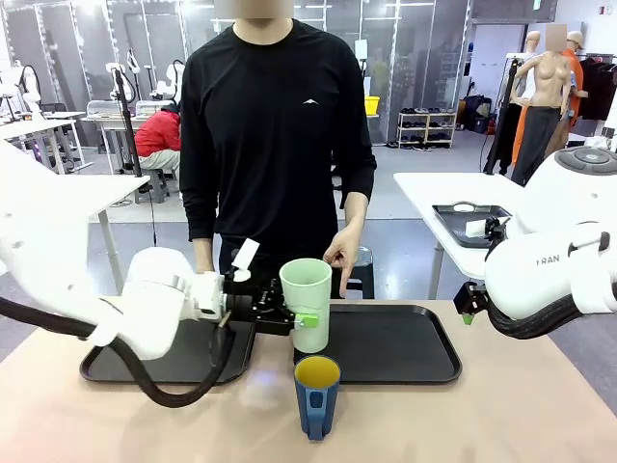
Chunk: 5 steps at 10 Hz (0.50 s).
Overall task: Sort and store the cups by type.
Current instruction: Place the picked Reusable plastic cup into the Flat Tray indicated by the person.
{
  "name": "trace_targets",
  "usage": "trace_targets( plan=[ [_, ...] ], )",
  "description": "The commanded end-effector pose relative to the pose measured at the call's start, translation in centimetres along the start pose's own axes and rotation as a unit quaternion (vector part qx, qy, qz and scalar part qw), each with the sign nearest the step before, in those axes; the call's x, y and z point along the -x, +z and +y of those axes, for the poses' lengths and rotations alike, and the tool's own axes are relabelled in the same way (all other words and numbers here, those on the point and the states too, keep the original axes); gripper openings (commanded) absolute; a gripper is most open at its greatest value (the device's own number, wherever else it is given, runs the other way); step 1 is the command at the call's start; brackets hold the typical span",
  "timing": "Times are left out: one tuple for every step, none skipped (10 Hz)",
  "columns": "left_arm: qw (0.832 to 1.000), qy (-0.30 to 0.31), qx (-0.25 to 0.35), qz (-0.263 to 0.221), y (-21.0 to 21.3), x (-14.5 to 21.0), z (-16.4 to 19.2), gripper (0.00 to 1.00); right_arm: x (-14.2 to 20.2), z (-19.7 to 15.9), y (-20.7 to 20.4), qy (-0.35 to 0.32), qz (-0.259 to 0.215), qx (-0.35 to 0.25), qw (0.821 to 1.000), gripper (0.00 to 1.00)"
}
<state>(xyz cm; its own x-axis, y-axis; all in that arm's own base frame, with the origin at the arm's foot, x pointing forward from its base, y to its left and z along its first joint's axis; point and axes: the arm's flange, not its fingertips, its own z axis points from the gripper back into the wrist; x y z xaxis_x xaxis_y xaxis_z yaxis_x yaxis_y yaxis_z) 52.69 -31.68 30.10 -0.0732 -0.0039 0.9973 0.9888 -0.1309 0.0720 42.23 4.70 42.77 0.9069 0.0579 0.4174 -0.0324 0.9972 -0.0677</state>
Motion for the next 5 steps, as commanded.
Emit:
trace_targets(
  plan=[
    [1.0,0.009,-0.015,-0.022,-2.5,0.9,2.1,0.86,0.0,-0.1,-0.1,-0.001,0.001,0.0,1.0,1.0],
    [0.999,0.01,-0.02,-0.03,-3.1,1.5,2.7,0.86,0.0,-0.1,-0.1,-0.001,0.001,0.0,1.0,1.0],
    [0.999,0.004,-0.018,-0.038,-3.6,2.0,3.0,0.86,0.0,-0.1,-0.1,-0.001,0.001,0.0,1.0,1.0],
    [0.999,0.006,-0.024,-0.041,-4.0,2.5,3.3,0.86,0.0,-0.1,-0.1,-0.001,0.001,0.0,1.0,1.0],
    [0.999,0.01,-0.021,-0.038,-4.5,3.0,3.6,0.86,0.0,-0.1,-0.1,-0.001,0.001,0.0,1.0,1.0]
  ],
)
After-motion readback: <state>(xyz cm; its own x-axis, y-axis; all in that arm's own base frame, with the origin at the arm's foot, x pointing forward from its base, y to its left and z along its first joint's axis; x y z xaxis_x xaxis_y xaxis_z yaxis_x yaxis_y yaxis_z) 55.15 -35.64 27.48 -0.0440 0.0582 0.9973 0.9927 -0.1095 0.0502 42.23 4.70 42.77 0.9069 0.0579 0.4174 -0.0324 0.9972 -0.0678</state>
